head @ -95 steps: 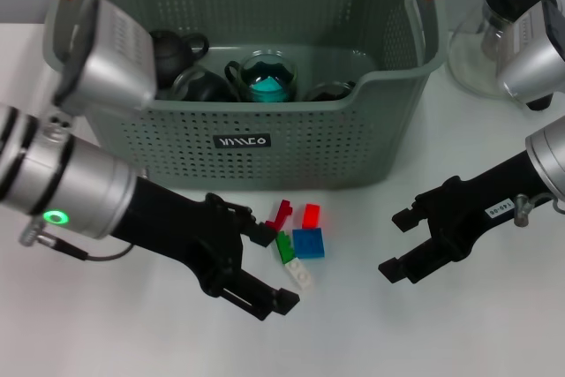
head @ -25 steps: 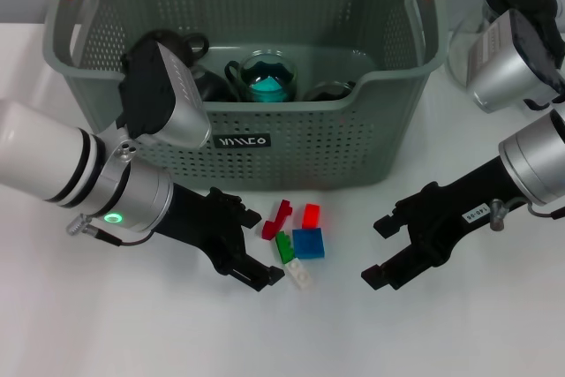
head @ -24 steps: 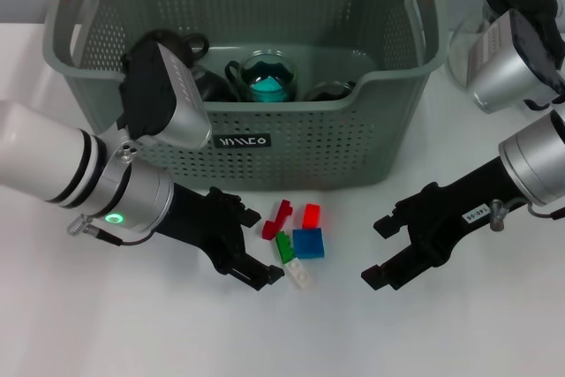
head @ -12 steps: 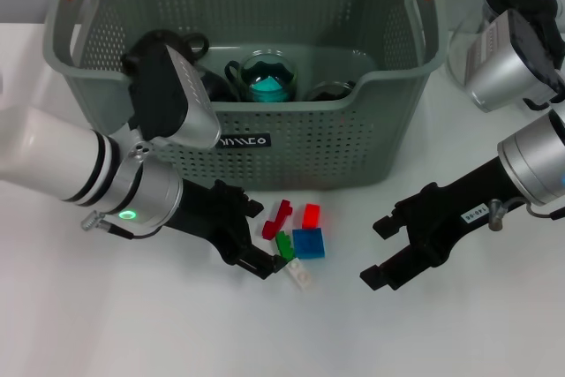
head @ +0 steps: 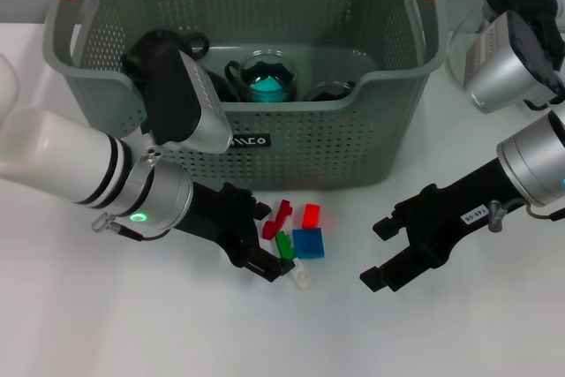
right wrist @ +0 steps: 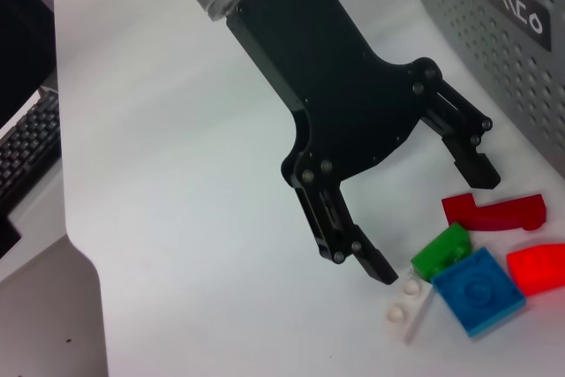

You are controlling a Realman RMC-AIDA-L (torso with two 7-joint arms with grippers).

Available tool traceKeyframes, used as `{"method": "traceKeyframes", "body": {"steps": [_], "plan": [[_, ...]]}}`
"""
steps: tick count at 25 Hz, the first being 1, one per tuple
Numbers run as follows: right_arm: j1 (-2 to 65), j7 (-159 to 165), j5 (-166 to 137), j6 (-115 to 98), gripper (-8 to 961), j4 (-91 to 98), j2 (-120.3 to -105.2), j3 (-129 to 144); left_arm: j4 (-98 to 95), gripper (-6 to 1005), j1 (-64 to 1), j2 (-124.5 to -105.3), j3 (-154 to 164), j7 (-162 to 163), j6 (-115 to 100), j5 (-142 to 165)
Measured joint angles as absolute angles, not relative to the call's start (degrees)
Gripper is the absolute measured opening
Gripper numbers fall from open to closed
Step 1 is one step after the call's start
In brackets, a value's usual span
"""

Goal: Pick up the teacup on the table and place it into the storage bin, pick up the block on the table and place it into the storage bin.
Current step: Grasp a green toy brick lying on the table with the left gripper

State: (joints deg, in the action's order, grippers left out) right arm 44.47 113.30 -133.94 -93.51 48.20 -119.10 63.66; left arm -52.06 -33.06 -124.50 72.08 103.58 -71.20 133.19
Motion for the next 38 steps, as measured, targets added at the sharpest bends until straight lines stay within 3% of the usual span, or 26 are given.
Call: {"method": "traceKeyframes", "body": {"steps": [38], "plan": [[44.5,113.3,-133.9,-93.6,943,48.3,-118.84,63.7,-54.9,922,-32.4,-124.19,66.5,101.5,-84.1,130.2]]}}
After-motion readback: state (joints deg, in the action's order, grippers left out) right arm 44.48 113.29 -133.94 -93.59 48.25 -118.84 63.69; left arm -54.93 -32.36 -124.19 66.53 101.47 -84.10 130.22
